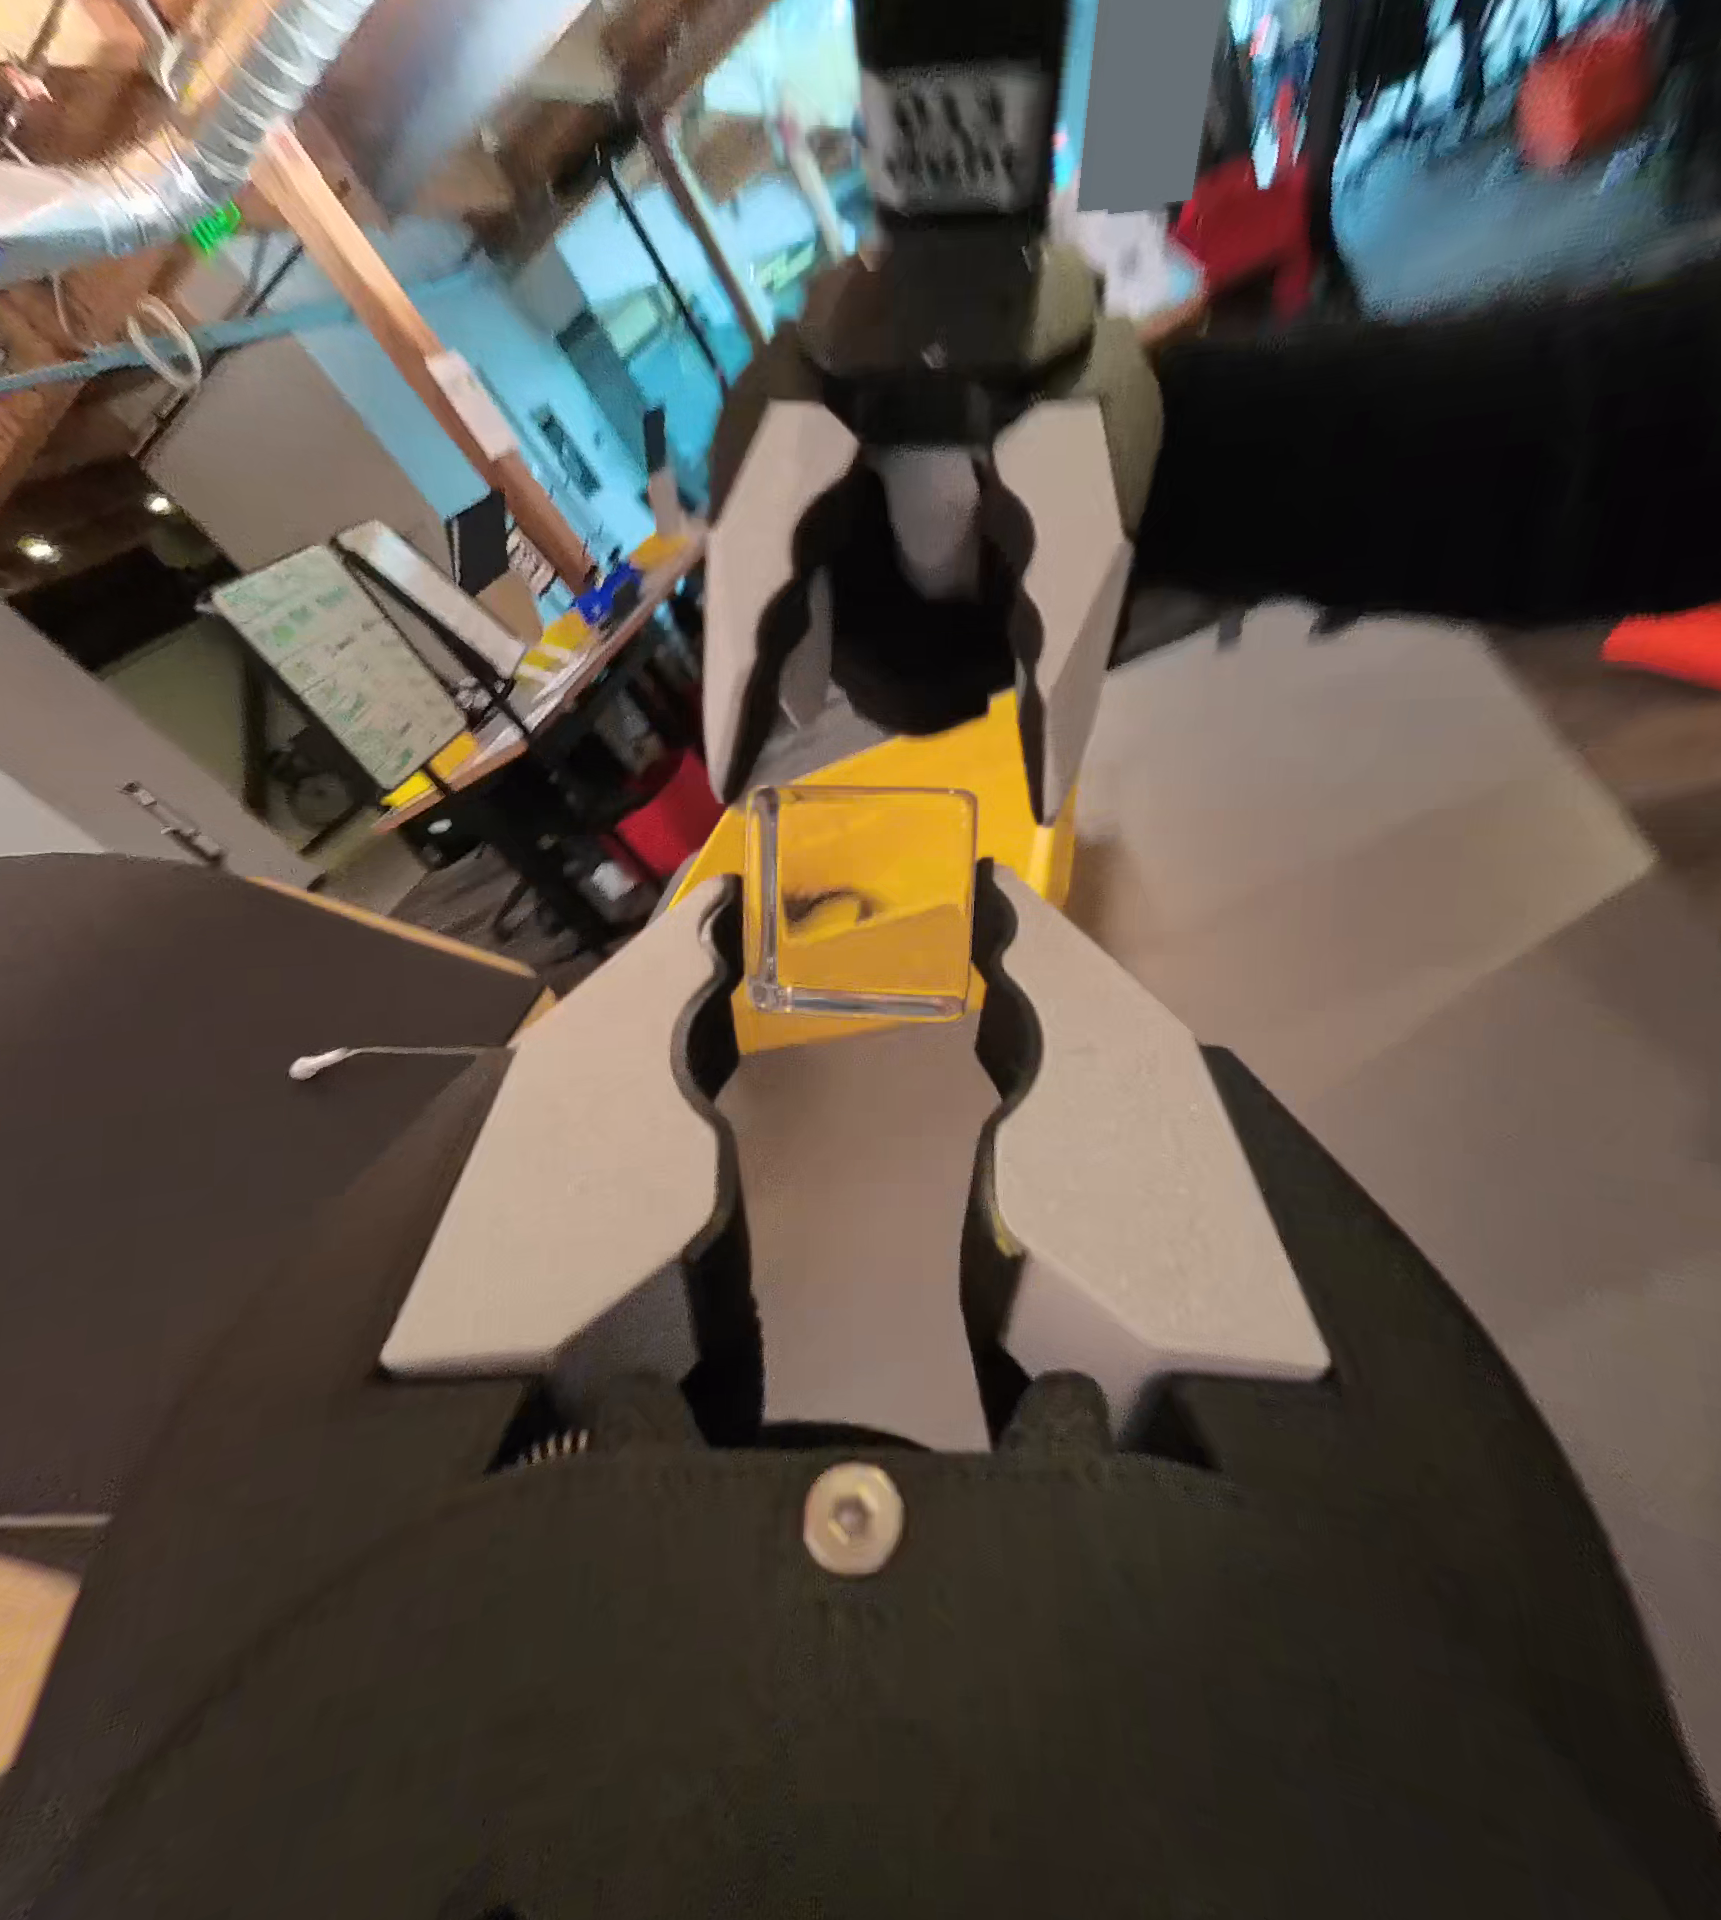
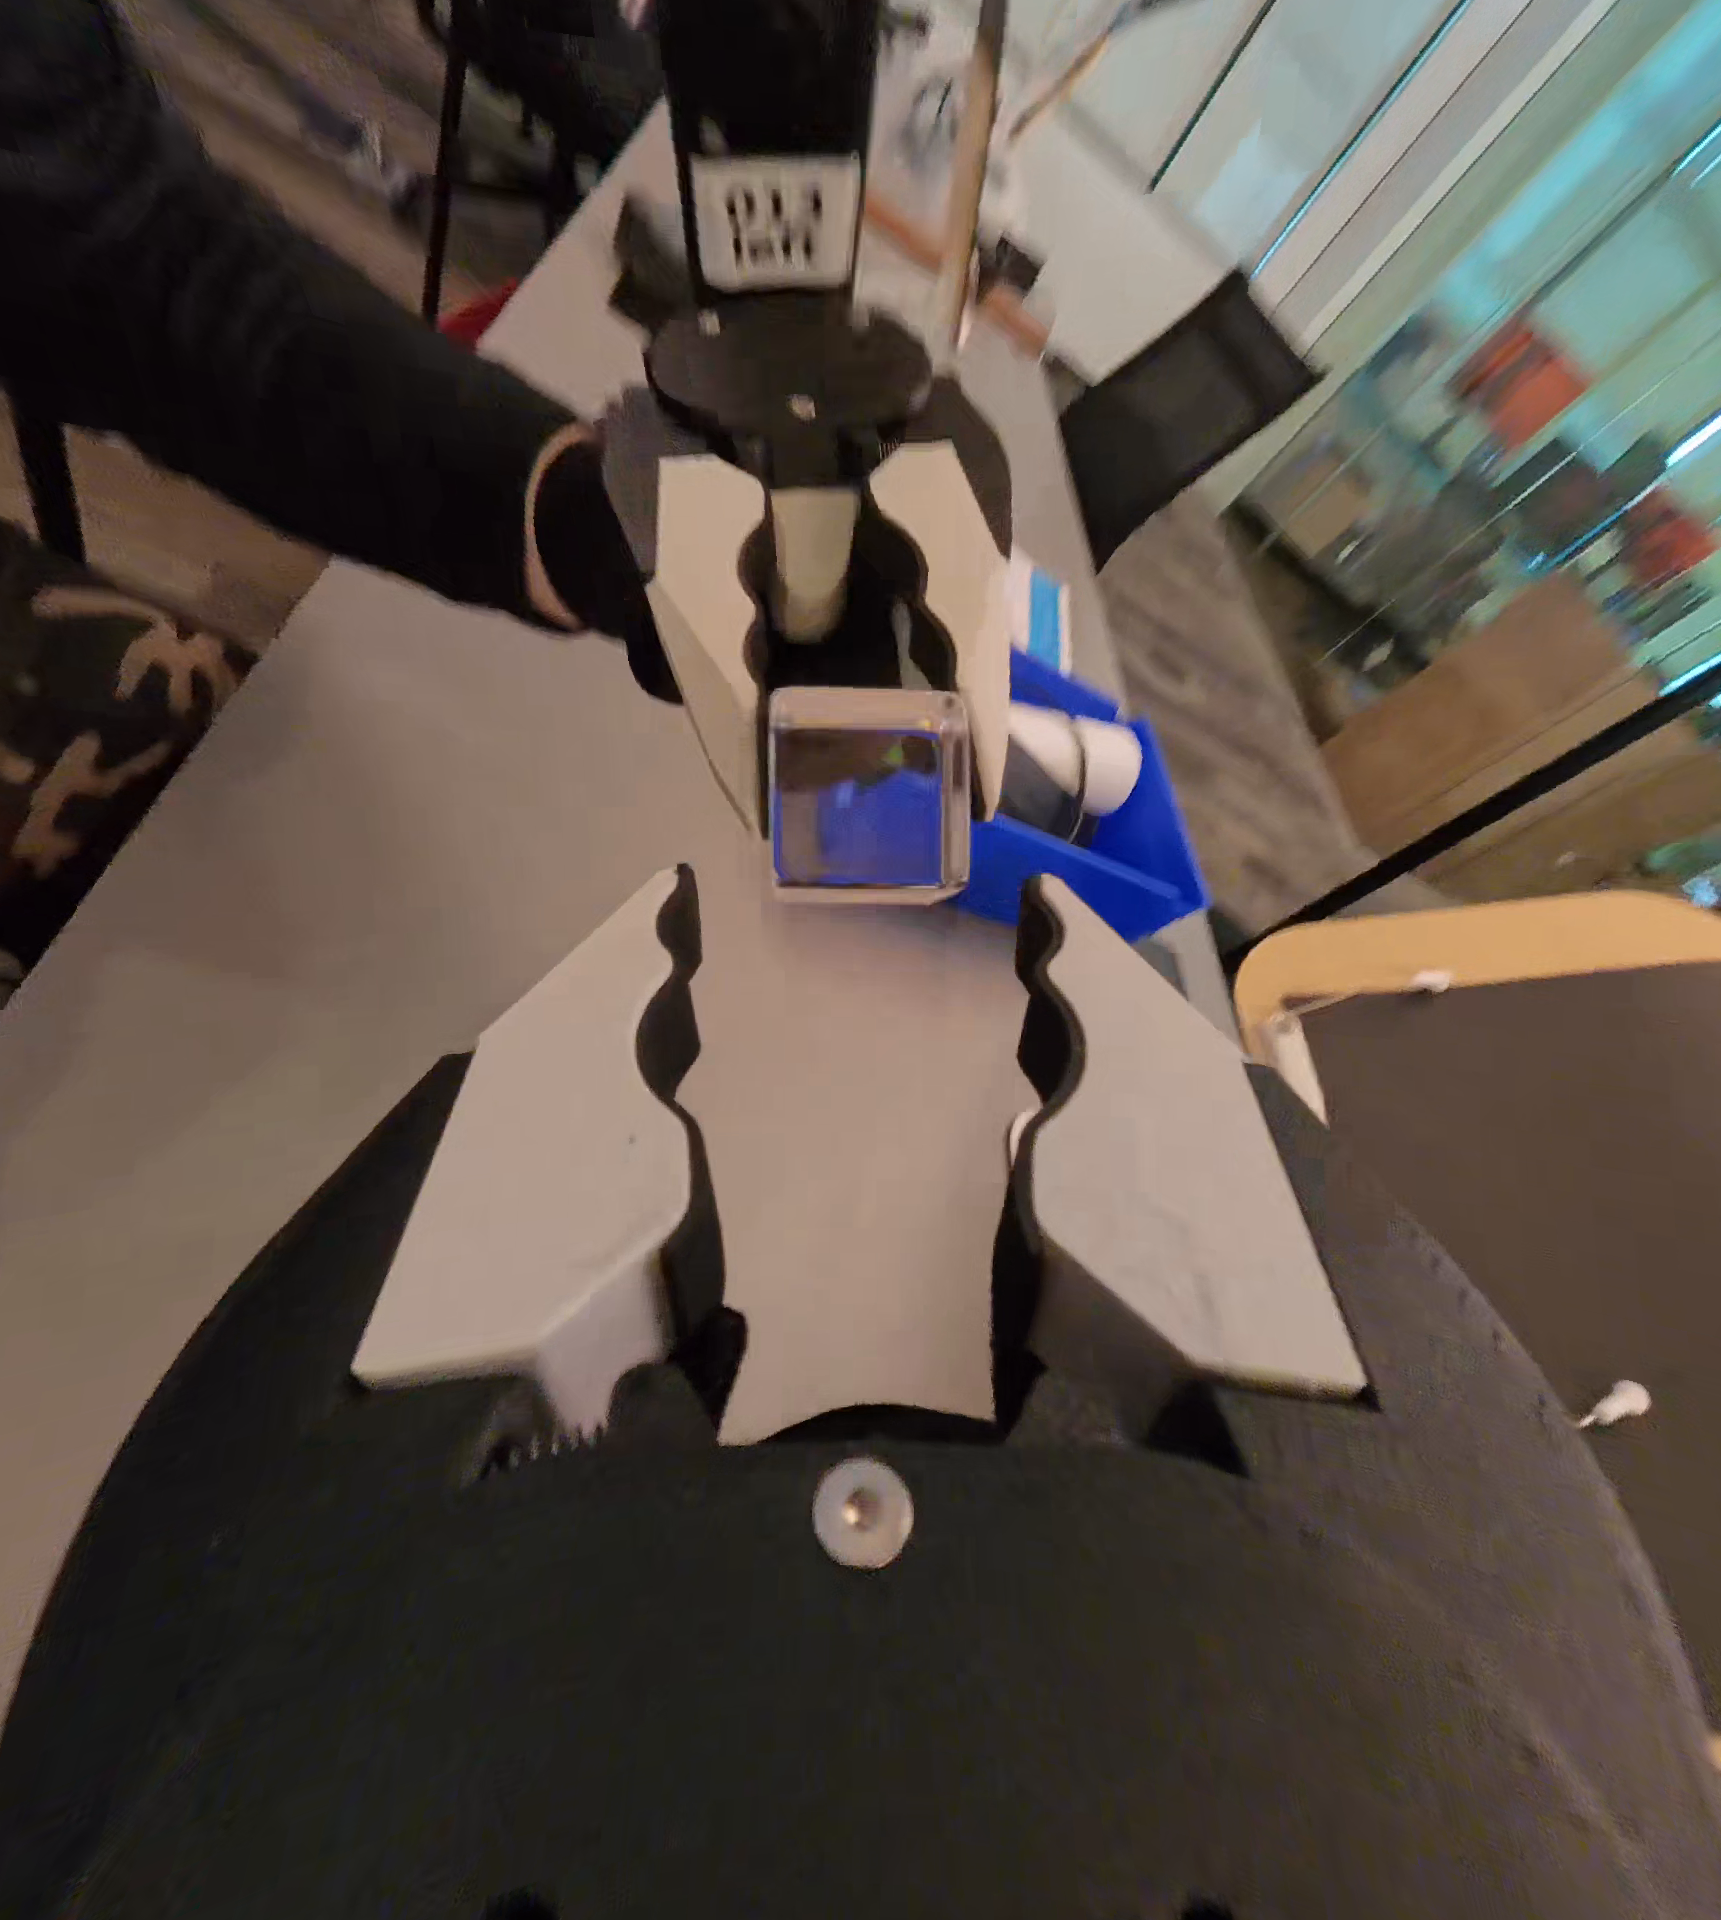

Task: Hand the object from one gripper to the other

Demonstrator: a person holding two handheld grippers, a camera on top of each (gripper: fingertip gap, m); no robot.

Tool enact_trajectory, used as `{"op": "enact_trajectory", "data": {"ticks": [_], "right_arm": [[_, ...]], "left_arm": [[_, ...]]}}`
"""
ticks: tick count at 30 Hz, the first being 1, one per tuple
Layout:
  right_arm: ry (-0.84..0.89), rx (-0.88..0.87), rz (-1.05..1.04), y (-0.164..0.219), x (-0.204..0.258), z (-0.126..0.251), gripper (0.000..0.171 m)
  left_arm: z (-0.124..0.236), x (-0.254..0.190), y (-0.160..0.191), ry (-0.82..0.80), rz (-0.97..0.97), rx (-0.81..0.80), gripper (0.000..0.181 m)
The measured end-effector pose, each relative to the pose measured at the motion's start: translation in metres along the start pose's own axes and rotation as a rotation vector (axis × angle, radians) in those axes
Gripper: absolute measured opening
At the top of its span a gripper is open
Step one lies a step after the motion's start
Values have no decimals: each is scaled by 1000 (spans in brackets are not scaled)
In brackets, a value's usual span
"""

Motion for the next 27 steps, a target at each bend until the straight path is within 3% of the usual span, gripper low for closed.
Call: {"op": "enact_trajectory", "data": {"ticks": [5,16,25,27], "right_arm": [[27,-196,-19,-13,9,1,49],[-27,-337,-138,-9,9,-14,39],[17,-281,-150,-4,6,-17,39],[97,-191,-110,-3,3,-17,39]], "left_arm": [[11,8,-10,9,121,-176,42],[11,7,-15,25,217,-316,42],[9,7,-7,14,260,-302,44],[12,12,-3,-25,283,-269,55]]}}
Point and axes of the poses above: each gripper's, where its closed fingertips meet, z back along the fingers, y out of its underside, x = y × z across the jaws, the point moved 9 cm from there along z, back along the fingers, and after that the axes turned 11 degrees about -z, right-handed, at the moved point
